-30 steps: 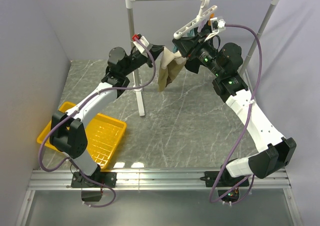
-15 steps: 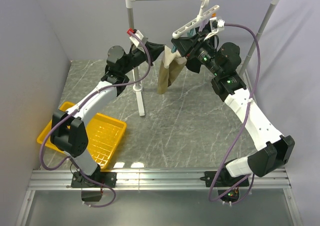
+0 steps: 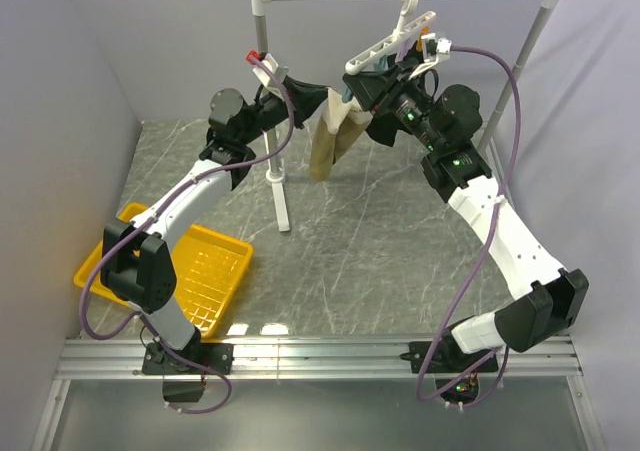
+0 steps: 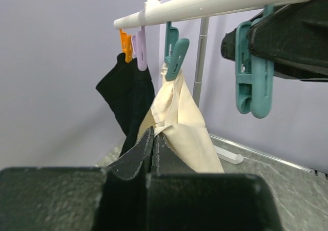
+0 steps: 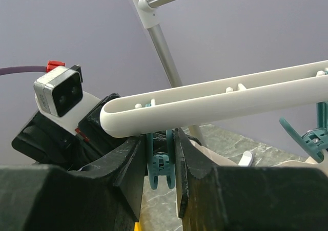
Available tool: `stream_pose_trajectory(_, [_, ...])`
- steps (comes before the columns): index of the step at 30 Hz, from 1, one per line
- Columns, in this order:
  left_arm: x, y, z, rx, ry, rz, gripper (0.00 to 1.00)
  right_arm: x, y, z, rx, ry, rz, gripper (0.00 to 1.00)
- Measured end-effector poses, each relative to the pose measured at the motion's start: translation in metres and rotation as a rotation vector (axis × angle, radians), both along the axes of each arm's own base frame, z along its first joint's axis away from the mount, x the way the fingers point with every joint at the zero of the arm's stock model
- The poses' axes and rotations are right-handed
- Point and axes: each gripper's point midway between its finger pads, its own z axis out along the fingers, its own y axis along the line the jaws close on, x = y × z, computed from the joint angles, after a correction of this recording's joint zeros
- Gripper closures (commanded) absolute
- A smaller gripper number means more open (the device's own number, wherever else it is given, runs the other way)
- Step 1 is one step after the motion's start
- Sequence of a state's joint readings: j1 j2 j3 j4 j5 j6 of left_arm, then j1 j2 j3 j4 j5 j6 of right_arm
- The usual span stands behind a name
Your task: Clip the underwear to the hanger
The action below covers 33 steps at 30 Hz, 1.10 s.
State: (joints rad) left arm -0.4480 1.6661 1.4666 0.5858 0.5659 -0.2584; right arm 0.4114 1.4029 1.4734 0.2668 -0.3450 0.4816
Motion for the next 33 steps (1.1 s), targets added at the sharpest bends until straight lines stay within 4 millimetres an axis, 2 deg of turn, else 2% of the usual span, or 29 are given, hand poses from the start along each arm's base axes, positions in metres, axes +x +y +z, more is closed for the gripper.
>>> stream_pose_trajectory(14, [-0.008, -0.003, 0.002, -0.017, 0.029, -0.058, 0.99, 0.015, 0.002, -0.014, 0.001, 0.038, 0.0, 1.0])
stream_pose_trajectory(33, [-0.019, -0.007, 0.002, -0.005, 0.022, -0.123, 1.0, 0.028, 0.003, -0.024, 0.013, 0.056, 0.007, 1.0])
